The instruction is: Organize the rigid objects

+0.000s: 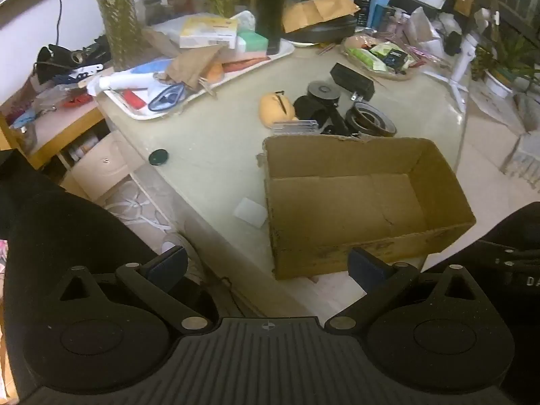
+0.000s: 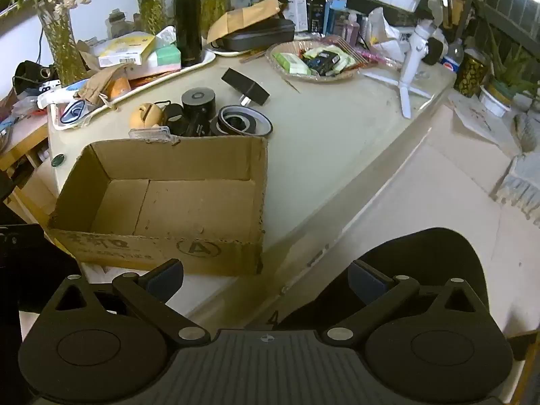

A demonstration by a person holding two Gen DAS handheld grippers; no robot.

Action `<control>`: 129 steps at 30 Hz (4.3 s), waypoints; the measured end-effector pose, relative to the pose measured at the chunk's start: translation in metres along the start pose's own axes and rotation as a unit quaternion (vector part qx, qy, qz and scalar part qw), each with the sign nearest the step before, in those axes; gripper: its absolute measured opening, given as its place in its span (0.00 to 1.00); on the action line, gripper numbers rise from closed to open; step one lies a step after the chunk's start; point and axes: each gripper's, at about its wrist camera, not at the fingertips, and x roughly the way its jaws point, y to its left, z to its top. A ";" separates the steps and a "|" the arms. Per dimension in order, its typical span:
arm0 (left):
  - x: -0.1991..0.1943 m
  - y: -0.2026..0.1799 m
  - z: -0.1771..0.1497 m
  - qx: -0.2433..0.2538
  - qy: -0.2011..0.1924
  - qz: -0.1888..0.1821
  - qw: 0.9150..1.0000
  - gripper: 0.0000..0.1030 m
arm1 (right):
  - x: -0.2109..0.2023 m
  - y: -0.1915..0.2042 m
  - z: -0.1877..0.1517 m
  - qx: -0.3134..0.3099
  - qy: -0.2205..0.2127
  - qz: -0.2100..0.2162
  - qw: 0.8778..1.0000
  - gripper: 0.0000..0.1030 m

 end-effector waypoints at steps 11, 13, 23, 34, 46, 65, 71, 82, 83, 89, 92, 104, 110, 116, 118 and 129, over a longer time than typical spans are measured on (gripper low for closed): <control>-0.001 0.004 -0.002 -0.011 -0.002 -0.014 1.000 1.00 | -0.002 0.006 0.001 -0.006 -0.001 -0.006 1.000 1.00; -0.001 0.007 -0.001 -0.013 -0.002 -0.018 1.000 1.00 | -0.004 0.006 0.002 -0.006 0.001 -0.006 1.000 1.00; 0.000 0.006 -0.001 -0.004 0.006 -0.019 1.000 1.00 | 0.003 0.008 -0.001 -0.008 0.009 -0.010 1.000 1.00; -0.001 0.001 -0.002 0.011 -0.006 0.008 1.000 1.00 | 0.005 0.013 -0.001 -0.020 0.013 -0.014 1.000 1.00; 0.000 0.002 0.002 0.014 -0.010 -0.002 1.000 1.00 | 0.010 0.016 0.007 -0.026 0.021 -0.012 0.999 1.00; 0.002 -0.002 0.026 0.030 -0.021 -0.013 0.999 1.00 | 0.018 0.016 0.026 -0.031 0.021 -0.014 0.999 1.00; 0.005 -0.003 0.035 0.035 -0.022 -0.017 0.999 1.00 | 0.025 0.008 0.034 -0.010 0.019 0.003 1.000 1.00; 0.015 -0.004 0.049 0.047 -0.035 -0.026 0.998 1.00 | 0.044 -0.008 0.055 0.012 0.022 0.037 0.999 1.00; 0.016 -0.004 0.051 0.047 -0.036 -0.029 0.998 1.00 | 0.045 -0.009 0.058 0.007 0.023 0.041 0.999 1.00; 0.024 -0.002 0.065 0.047 -0.041 -0.034 0.997 1.00 | 0.055 -0.014 0.076 0.004 0.019 0.069 0.997 1.00; 0.031 0.001 0.072 0.044 -0.042 -0.034 0.998 1.00 | 0.063 -0.021 0.085 0.021 0.023 0.089 0.996 1.00; 0.054 0.003 0.095 0.065 -0.075 -0.042 0.994 1.00 | 0.097 -0.032 0.124 0.025 -0.001 0.143 0.989 1.00; 0.068 0.006 0.099 0.063 -0.080 -0.058 0.993 1.00 | 0.128 -0.027 0.140 0.010 0.003 0.158 0.987 1.00; 0.077 0.010 0.096 0.066 -0.088 -0.070 0.991 1.00 | 0.161 -0.030 0.158 0.028 0.015 0.168 0.985 1.00; 0.078 0.011 0.096 0.068 -0.091 -0.075 0.991 1.00 | 0.174 -0.031 0.163 0.036 0.023 0.170 0.984 1.00; 0.085 0.013 0.099 0.051 -0.103 -0.087 0.990 1.00 | 0.234 -0.030 0.185 0.079 0.071 0.170 0.980 1.00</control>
